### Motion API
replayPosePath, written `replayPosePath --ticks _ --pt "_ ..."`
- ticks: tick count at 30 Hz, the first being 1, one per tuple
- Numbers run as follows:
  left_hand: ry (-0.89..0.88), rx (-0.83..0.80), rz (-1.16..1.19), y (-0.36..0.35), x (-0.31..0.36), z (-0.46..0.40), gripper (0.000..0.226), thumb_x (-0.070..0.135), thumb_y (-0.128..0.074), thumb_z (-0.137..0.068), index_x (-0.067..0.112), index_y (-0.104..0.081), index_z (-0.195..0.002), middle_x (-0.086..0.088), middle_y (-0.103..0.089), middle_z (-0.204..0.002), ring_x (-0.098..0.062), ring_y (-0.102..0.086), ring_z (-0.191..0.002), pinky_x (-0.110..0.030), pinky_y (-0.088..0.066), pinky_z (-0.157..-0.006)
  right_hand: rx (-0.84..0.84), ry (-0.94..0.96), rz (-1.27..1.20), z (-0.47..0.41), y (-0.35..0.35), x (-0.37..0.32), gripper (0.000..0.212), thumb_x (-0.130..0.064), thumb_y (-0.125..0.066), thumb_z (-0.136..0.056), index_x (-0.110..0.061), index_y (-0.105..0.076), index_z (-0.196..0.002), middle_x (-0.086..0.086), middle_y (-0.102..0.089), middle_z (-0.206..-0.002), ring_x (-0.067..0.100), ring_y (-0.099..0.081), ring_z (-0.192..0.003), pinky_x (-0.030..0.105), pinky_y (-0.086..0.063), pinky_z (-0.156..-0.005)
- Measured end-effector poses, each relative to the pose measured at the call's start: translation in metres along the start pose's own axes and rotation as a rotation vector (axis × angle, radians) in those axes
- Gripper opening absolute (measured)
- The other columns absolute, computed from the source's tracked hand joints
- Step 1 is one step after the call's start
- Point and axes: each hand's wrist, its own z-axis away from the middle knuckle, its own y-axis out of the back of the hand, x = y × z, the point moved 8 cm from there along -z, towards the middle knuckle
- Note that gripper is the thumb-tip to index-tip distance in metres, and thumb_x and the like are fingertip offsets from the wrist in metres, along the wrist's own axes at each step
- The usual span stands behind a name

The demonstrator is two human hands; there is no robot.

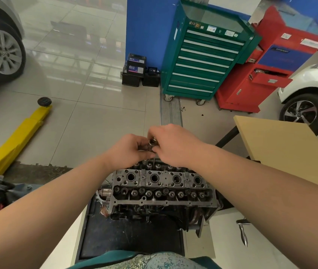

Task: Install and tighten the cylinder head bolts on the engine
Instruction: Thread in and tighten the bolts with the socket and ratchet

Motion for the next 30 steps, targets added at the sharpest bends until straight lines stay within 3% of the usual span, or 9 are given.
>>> replayPosePath --ticks 4,8,12,16,18,21,23,26,30 --pt "-0.029 -0.039 -0.028 -0.004 0.008 0.002 0.019 0.027 -0.086 -0.083 0.026 -0.068 -0.080 0.012 -0.067 -0.070 0.000 -0.057 -0.063 -0.014 -0.043 -0.061 0.111 -0.116 0.160 -0.003 0.008 0.006 0.055 -0.077 -0.044 -0.092 -0.024 -0.055 -0.089 -0.003 -0.055 -0.076 0.025 -0.055 -0.074 0.036 -0.043 -0.060" --pt "-0.009 0.082 -0.010 0.005 0.008 0.003 0.024 0.025 -0.090 -0.071 0.023 -0.066 -0.073 0.014 -0.062 -0.059 0.002 -0.051 -0.054 -0.013 -0.040 -0.055 0.048 0.030 0.066 0.001 0.003 -0.005 0.035 -0.051 -0.059 -0.095 -0.025 -0.055 -0.118 -0.001 -0.064 -0.106 0.027 -0.062 -0.097 0.039 -0.050 -0.070" --pt "-0.009 0.042 -0.012 0.002 0.007 0.004 0.020 0.023 -0.091 -0.077 0.027 -0.073 -0.086 0.007 -0.075 -0.079 -0.008 -0.068 -0.072 -0.022 -0.052 -0.065 0.089 -0.160 0.226 -0.004 0.006 0.004 0.051 -0.075 -0.045 -0.094 -0.025 -0.051 -0.088 -0.004 -0.045 -0.071 0.024 -0.051 -0.073 0.035 -0.035 -0.058" --pt "-0.004 0.090 -0.019 0.006 0.003 0.002 0.015 0.013 -0.088 -0.078 0.017 -0.076 -0.086 -0.001 -0.077 -0.083 -0.018 -0.072 -0.082 -0.035 -0.057 -0.075 0.019 -0.031 0.120 -0.002 -0.001 -0.004 0.049 -0.067 -0.057 -0.091 -0.026 -0.050 -0.119 -0.002 -0.063 -0.101 0.026 -0.062 -0.090 0.038 -0.046 -0.067" --pt "-0.013 0.089 -0.009 0.006 0.002 0.003 0.017 0.021 -0.090 -0.079 0.014 -0.077 -0.088 -0.003 -0.077 -0.085 -0.020 -0.071 -0.083 -0.030 -0.056 -0.076 -0.007 0.003 0.137 0.001 -0.005 -0.006 0.033 -0.047 -0.061 -0.096 -0.023 -0.049 -0.114 -0.001 -0.061 -0.098 0.029 -0.064 -0.092 0.038 -0.043 -0.064" --pt "-0.050 0.041 -0.015 0.000 0.005 0.007 0.017 0.025 -0.089 -0.081 0.033 -0.074 -0.082 0.009 -0.073 -0.077 -0.004 -0.064 -0.069 -0.017 -0.048 -0.065 0.074 -0.154 0.206 -0.002 0.001 0.003 0.044 -0.066 -0.049 -0.097 -0.023 -0.047 -0.093 -0.005 -0.042 -0.071 0.026 -0.054 -0.073 0.032 -0.031 -0.053" --pt "-0.054 0.062 -0.018 0.001 0.005 0.007 0.024 0.021 -0.087 -0.081 0.039 -0.071 -0.077 0.012 -0.072 -0.073 -0.005 -0.062 -0.065 -0.018 -0.048 -0.062 0.111 -0.158 0.201 -0.003 0.003 0.002 0.055 -0.078 -0.044 -0.092 -0.024 -0.054 -0.096 -0.004 -0.051 -0.074 0.025 -0.054 -0.073 0.030 -0.032 -0.053" --pt "-0.026 0.104 0.010 0.005 0.001 0.007 0.018 0.017 -0.087 -0.080 0.029 -0.076 -0.087 0.005 -0.077 -0.084 -0.012 -0.071 -0.080 -0.026 -0.055 -0.073 0.082 -0.026 0.151 0.001 0.002 -0.008 0.037 -0.055 -0.058 -0.095 -0.023 -0.053 -0.115 0.000 -0.065 -0.100 0.029 -0.064 -0.090 0.036 -0.042 -0.062" --pt "-0.051 0.066 0.013 0.002 0.005 0.008 0.026 0.021 -0.089 -0.081 0.040 -0.073 -0.087 0.015 -0.077 -0.084 -0.005 -0.072 -0.080 -0.016 -0.054 -0.072 0.122 -0.221 0.282 0.000 0.007 -0.001 0.045 -0.065 -0.044 -0.100 -0.021 -0.053 -0.098 -0.002 -0.044 -0.071 0.026 -0.051 -0.071 0.031 -0.024 -0.050"
